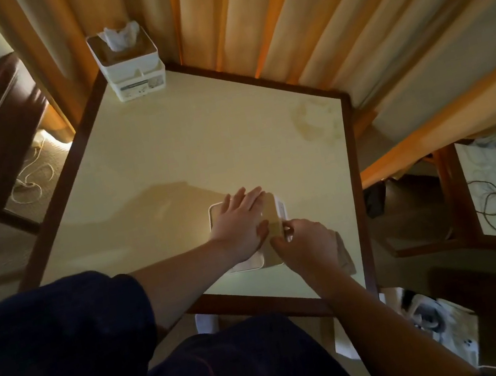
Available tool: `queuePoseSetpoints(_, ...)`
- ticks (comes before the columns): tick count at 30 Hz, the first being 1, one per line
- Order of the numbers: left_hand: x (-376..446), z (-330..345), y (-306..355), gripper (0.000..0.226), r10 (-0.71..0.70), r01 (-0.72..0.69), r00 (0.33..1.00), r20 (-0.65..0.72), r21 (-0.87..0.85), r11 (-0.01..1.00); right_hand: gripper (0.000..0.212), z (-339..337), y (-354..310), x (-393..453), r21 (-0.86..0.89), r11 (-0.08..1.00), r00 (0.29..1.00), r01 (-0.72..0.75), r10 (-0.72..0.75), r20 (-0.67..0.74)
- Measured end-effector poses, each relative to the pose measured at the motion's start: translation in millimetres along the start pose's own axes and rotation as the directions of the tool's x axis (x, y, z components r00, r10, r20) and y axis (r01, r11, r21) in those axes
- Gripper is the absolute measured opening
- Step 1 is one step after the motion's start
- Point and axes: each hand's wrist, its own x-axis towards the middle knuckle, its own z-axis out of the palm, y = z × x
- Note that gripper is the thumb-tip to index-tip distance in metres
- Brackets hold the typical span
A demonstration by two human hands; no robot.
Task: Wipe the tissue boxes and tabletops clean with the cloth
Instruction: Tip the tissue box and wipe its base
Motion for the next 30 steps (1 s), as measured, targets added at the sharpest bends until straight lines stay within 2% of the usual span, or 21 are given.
queuePoseSetpoints(2, 6, 2, 5, 0.065, 0.038, -0.040, 0.998, 0.041, 0.062, 0.997, 0.040, 9, 6, 1, 0.070, 0.997, 0.999, -0.029, 0.026, 0.039)
queuePoseSetpoints(6, 8, 6, 2, 0.060, 0.071, -0.099, 0.988, 0.137, 0.212, 0.972, 0.017, 31, 9, 3, 0.349, 0.930, 0.976, -0.119, 0.046, 0.213)
queuePoseSetpoints(10, 4, 6, -4, 0.058, 0.044, -0.106, 0.978, 0.204, 0.303, 0.947, 0.022, 50, 8, 2, 0.491, 0.859, 0.959, -0.141, -0.004, 0.282)
queuePoseSetpoints(13, 0, 5, -6, 0.057, 0.012, -0.086, 0.974, 0.225, 0.324, 0.942, 0.035, 61, 11, 1, 0.535, 0.835, 0.947, -0.129, -0.056, 0.316)
queuePoseSetpoints(16, 0, 4, -7, 0.059, -0.021, -0.059, 0.973, 0.230, 0.335, 0.940, 0.041, 60, 30, 2, 0.565, 0.813, 0.953, -0.143, -0.041, 0.300)
queuePoseSetpoints(19, 6, 6, -1, 0.058, -0.032, -0.039, 0.975, 0.219, 0.309, 0.950, 0.030, 45, 67, 9, 0.436, 0.897, 0.985, -0.077, 0.001, 0.172)
queuePoseSetpoints(21, 14, 10, 7, 0.055, 0.014, -0.068, 0.982, 0.186, 0.285, 0.956, 0.017, 33, 93, 18, 0.163, 0.987, 0.990, -0.002, -0.020, 0.137)
queuePoseSetpoints(22, 19, 13, 14, 0.051, 0.058, -0.100, 0.985, 0.164, 0.266, 0.959, 0.021, 29, 107, 26, 0.066, 0.998, 0.992, 0.002, -0.010, 0.128)
queuePoseSetpoints(24, 29, 23, 31, 0.043, 0.153, -0.180, 0.979, 0.137, 0.211, 0.961, 0.034, 23, 129, 40, 0.039, 0.996, 0.993, -0.075, 0.071, 0.097)
queuePoseSetpoints(26, 40, 37, 52, 0.036, 0.211, -0.237, 0.964, 0.160, 0.166, 0.957, 0.030, 13, 144, 55, 0.034, 0.989, 0.986, -0.146, 0.143, 0.084)
queuePoseSetpoints(28, 51, 52, 68, 0.034, 0.199, -0.227, 0.956, 0.215, 0.116, 0.967, 0.033, 6, 156, 69, 0.040, 0.983, 0.975, -0.177, 0.170, 0.144)
queuePoseSetpoints(30, 62, 64, 80, 0.035, 0.126, -0.145, 0.957, 0.261, 0.052, 0.988, 0.034, 4, 165, 79, 0.059, 0.986, 0.971, -0.155, 0.142, 0.191)
